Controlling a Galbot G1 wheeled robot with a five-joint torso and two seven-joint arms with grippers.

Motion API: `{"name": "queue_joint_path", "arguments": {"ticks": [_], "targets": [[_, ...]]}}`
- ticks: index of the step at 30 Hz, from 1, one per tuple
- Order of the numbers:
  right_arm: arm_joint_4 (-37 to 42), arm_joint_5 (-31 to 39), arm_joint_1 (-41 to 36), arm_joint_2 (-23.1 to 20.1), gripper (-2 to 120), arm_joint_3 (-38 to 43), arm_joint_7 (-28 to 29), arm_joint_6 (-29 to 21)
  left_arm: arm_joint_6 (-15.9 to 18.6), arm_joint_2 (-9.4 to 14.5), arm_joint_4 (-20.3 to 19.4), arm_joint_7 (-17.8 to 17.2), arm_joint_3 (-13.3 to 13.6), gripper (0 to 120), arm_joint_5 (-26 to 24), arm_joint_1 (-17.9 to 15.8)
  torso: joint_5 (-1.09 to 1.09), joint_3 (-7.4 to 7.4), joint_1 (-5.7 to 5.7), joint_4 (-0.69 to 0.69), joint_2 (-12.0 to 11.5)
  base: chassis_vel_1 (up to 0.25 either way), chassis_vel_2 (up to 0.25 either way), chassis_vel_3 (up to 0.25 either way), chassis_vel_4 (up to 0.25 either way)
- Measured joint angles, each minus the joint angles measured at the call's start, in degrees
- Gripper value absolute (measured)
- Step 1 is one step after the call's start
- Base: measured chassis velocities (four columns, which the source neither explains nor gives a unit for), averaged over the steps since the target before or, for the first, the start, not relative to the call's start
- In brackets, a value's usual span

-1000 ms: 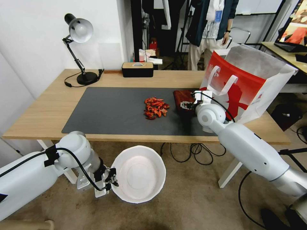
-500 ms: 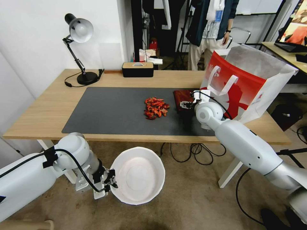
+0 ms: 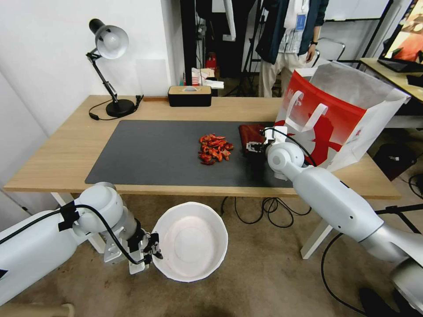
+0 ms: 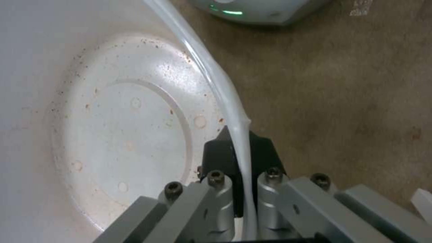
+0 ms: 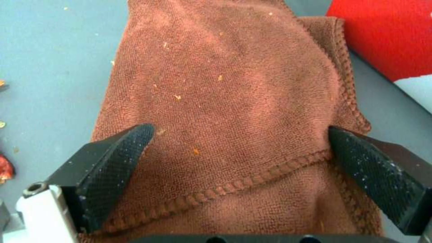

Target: Sweep shrimp from table into container with towel, then put container into takeout bag.

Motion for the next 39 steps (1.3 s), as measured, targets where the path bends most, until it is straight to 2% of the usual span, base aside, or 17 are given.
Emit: {"name": "queue_joint_path", "arguments": {"ticks": [5, 11, 16, 19, 20, 22, 23, 25, 26, 30, 33, 39], "targets": [[-0.4, 0.1, 0.0, 0.4, 97, 0.1, 0.1, 0.0, -0.1, 0.0, 0.1, -0.1, 0.1, 0, -0.1, 0.0, 0.00, -0.01, 0.00, 0.01, 0.0, 0.000, 0.000, 0.000, 0.000], [-0.8, 0.1, 0.0, 0.4, 77, 0.3, 0.1, 0.1, -0.3, -0.5, 0.4, -0.4, 0.5, 0, -0.3, -0.1, 0.00, -0.01, -0.01, 0.00, 0.0, 0.000, 0.000, 0.000, 0.000], [-0.7, 0.1, 0.1, 0.1, 67, 0.1, 0.1, 0.1, -0.4, -0.5, 0.6, -0.5, 0.6, 0, -0.4, -0.5, 0.01, 0.00, -0.01, 0.01, 0.0, 0.000, 0.000, 0.000, 0.000], [-0.2, 0.0, -0.2, -0.2, 54, 0.1, 0.1, 0.1, -0.6, -0.6, 0.6, -0.7, 0.7, 0, -0.4, -0.5, 0.02, 0.00, 0.00, 0.02, 0.0, 0.000, 0.000, 0.000, 0.000], [-0.2, 0.0, -0.2, -0.2, 54, 0.1, 0.1, 0.1, -0.6, -0.6, 0.6, -0.7, 0.7, 0, -0.4, -0.5, 0.02, 0.00, 0.00, 0.02, 0.0, 0.000, 0.000, 0.000, 0.000], [0.3, 0.0, -0.3, -0.5, 43, -0.1, 0.0, 0.2, -0.7, -0.6, 0.6, -0.7, 0.7, 0, -0.4, -0.3, 0.02, 0.01, 0.01, 0.04, 0.0, 0.000, 0.000, 0.000, 0.000], [0.3, 0.0, -0.3, -0.5, 43, -0.1, 0.0, 0.2, -0.7, -0.6, 0.6, -0.7, 0.7, 0, -0.4, -0.3, 0.02, 0.01, 0.01, 0.04, 0.0, 0.000, 0.000, 0.000, 0.000], [1.2, 0.0, -0.5, -1.0, 32, -0.3, 0.0, 0.3, -0.7, -0.5, 0.6, -0.7, 0.7, 0, -0.5, -0.3, 0.03, 0.01, 0.01, 0.04, 0.0, 0.000, 0.000, 0.000, 0.000], [1.2, 0.0, -0.5, -1.0, 32, -0.3, 0.0, 0.3, -0.7, -0.5, 0.6, -0.7, 0.7, 0, -0.5, -0.3, 0.03, 0.01, 0.01, 0.04, 0.0, 0.000, 0.000, 0.000, 0.000], [2.7, -1.6, -1.1, -1.7, 13, -0.6, -0.5, 0.6, -0.7, -0.4, 0.5, -0.9, 0.7, 0, -0.5, -0.6, 0.04, 0.02, 0.03, 0.03, 0.0, 0.000, 0.000, 0.000, 0.000], [3.8, -2.8, -1.5, -2.2, 5, -0.6, -0.8, 0.8, -0.7, -0.3, 0.5, -0.9, 0.7, 0, -0.6, -0.8, 0.05, 0.03, 0.03, 0.00, 0.0, 0.000, 0.000, 0.000, 0.000], [5.6, -4.2, -1.7, -3.4, 5, -0.3, -1.4, 1.5, -0.7, -0.1, 0.5, -1.1, 0.7, 0, -0.7, -0.8, 0.04, 0.03, 0.03, 0.01, 0.0, 0.000, 0.000, 0.000, 0.000]]}}
